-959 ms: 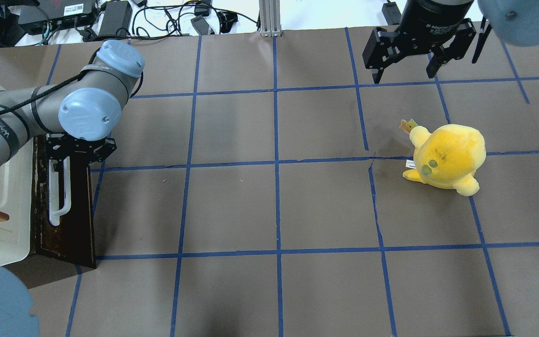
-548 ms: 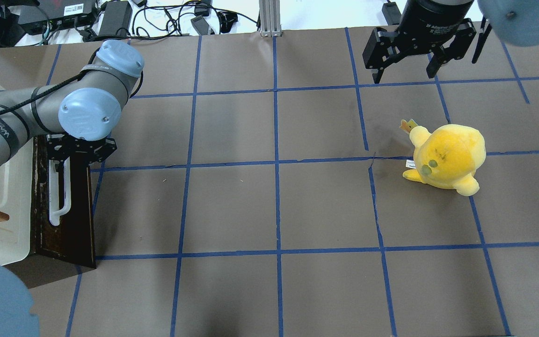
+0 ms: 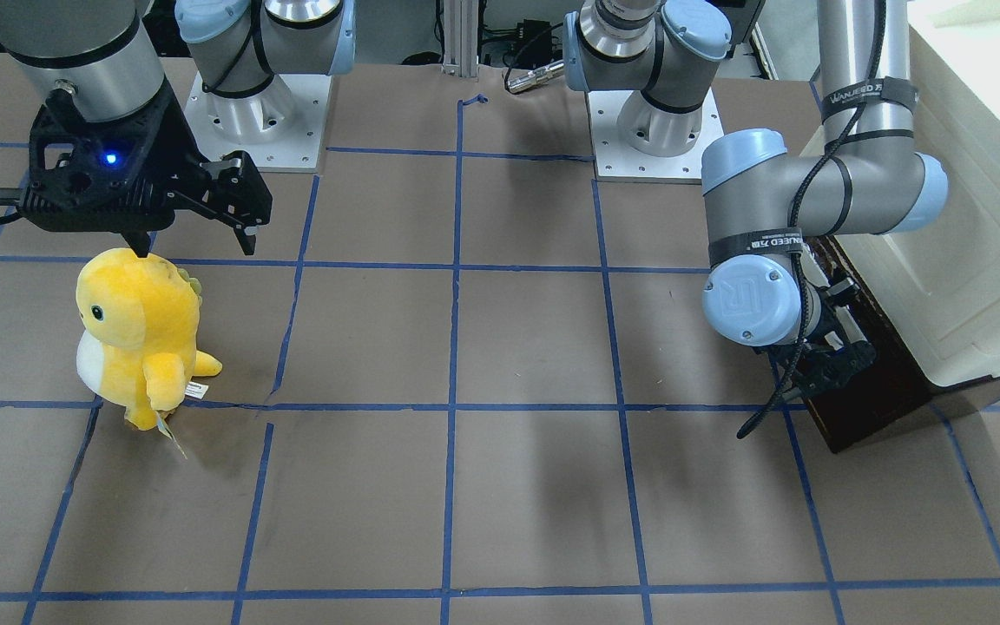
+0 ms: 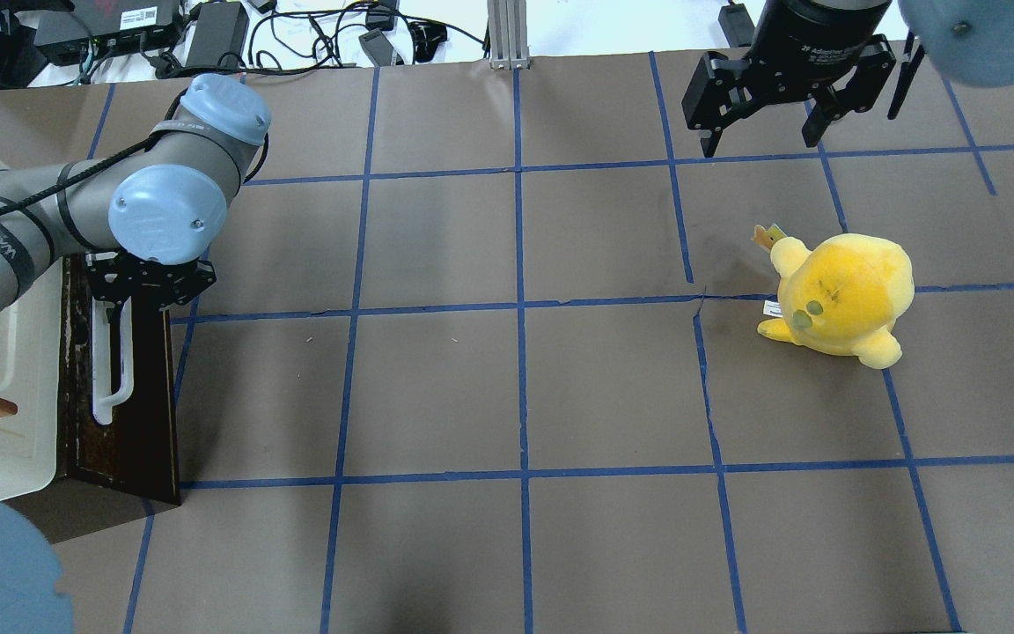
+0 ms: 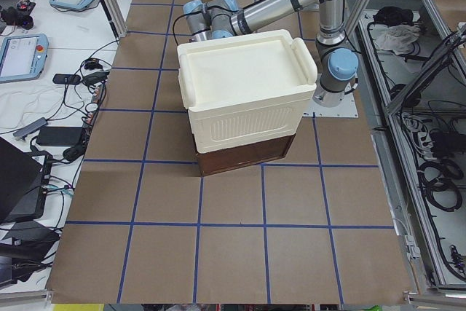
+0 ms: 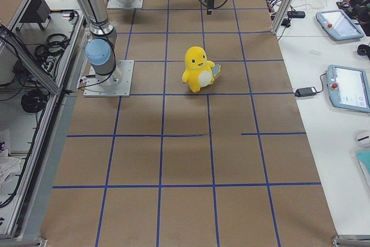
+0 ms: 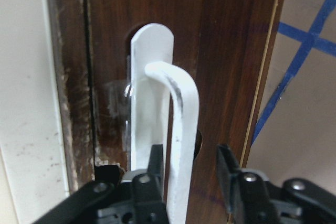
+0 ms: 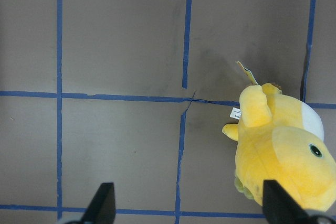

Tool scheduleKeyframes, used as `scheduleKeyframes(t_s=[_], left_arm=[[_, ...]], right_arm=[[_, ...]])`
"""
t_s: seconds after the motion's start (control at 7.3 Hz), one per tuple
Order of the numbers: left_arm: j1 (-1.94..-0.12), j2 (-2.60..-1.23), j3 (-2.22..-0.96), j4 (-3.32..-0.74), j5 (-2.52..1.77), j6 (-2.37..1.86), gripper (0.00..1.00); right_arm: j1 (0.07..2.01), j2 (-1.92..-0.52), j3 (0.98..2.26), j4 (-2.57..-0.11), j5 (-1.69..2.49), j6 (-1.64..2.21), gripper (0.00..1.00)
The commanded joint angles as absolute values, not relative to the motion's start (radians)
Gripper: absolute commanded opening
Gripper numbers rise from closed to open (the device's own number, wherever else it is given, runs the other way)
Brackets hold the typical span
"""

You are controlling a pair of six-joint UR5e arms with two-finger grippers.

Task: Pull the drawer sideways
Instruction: 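Pull the handle with the left gripper, sliding the drawer outward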

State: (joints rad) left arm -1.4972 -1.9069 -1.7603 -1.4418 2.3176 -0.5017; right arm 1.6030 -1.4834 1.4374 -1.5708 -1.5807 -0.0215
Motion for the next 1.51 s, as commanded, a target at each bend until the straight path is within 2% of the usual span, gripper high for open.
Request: scheduleKeyframes(t_s=[0.0, 0.41, 1.37], left_arm=[[-1.497, -1.905, -1.761, -1.442, 2.318, -0.502, 0.26], [-1.497, -1.902, -1.761, -1.453, 2.318, -0.502, 0.0], [-1.505, -1.913, -1.744, -1.47, 2.315, -0.503, 0.0]], right_arm=[[1.603, -1.483, 1.437, -1.571, -1.582, -0.021, 1.0], [1.603, -1.483, 1.437, -1.571, -1.58, -0.021, 1.0], [1.603, -1.483, 1.437, -1.571, -1.58, -0.023, 1.0]])
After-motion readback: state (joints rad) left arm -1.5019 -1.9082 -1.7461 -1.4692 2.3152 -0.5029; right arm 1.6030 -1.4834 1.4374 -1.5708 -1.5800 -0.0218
